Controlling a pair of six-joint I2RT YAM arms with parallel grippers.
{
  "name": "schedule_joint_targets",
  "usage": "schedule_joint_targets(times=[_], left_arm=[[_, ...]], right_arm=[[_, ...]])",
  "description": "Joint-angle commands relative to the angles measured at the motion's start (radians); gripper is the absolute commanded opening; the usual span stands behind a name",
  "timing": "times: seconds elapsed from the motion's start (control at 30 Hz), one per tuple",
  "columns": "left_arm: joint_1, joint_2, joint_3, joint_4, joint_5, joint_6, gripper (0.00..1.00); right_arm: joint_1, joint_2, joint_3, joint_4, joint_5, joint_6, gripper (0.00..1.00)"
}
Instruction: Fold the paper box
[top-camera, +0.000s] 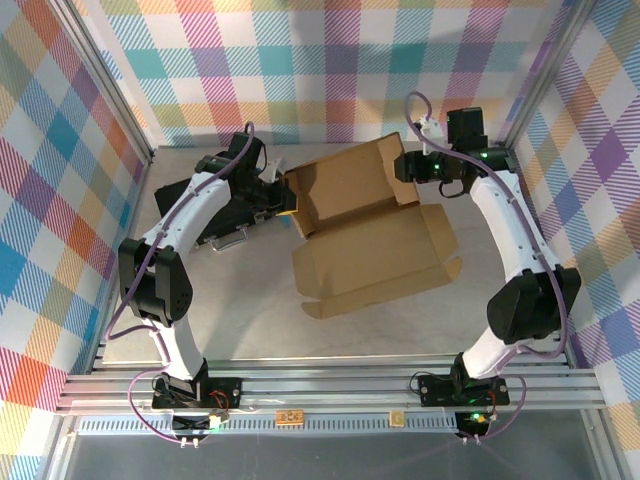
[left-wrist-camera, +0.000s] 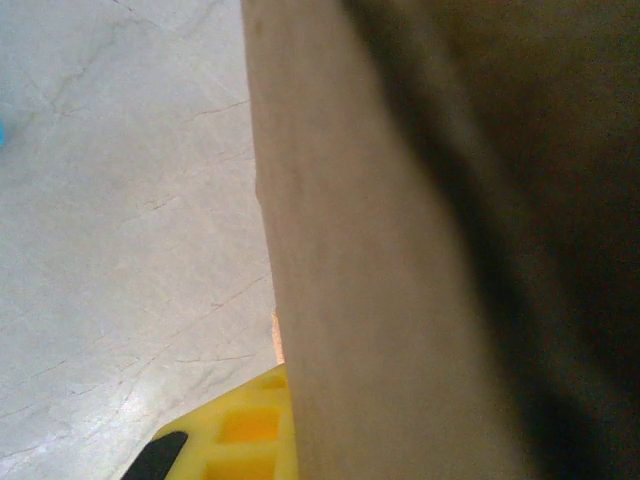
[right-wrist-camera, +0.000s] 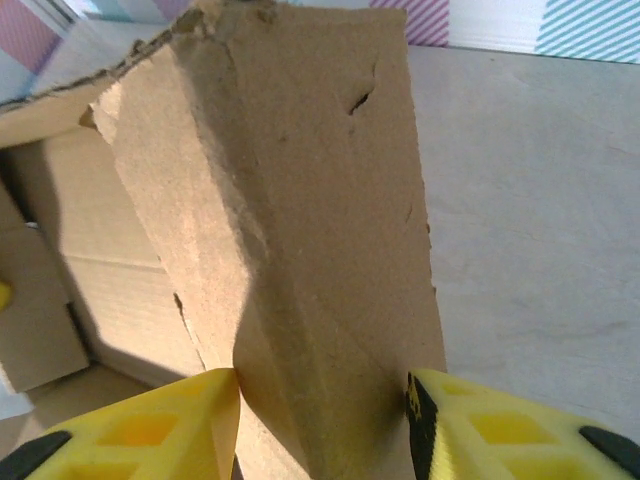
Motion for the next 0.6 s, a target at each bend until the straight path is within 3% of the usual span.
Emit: schedule_joint_targets(times=[0.0, 0.2, 0.4, 0.57], left_arm=[[0.001, -0.034, 0.034, 0.004, 0.035, 0.0, 0.0], [0.001, -0.041, 0.034, -0.001, 0.028, 0.0, 0.0], [-0.001, -0.042, 0.031, -0.008, 0.023, 0.001, 0.0], [-0.002, -0.041, 0.033, -0.007, 0.021, -0.001, 0.0]], right_arm=[[0.028, 0.03, 0.029, -0.018, 0.094, -0.038, 0.46], [0.081, 0.061, 0.041, -0.021, 0.246, -0.077, 0.32], [0.134, 0.052, 0.033, 0.002, 0.459, -0.081, 0.0], [0.136, 0.033, 0.008, 0.03, 0.472, -0.087, 0.0]])
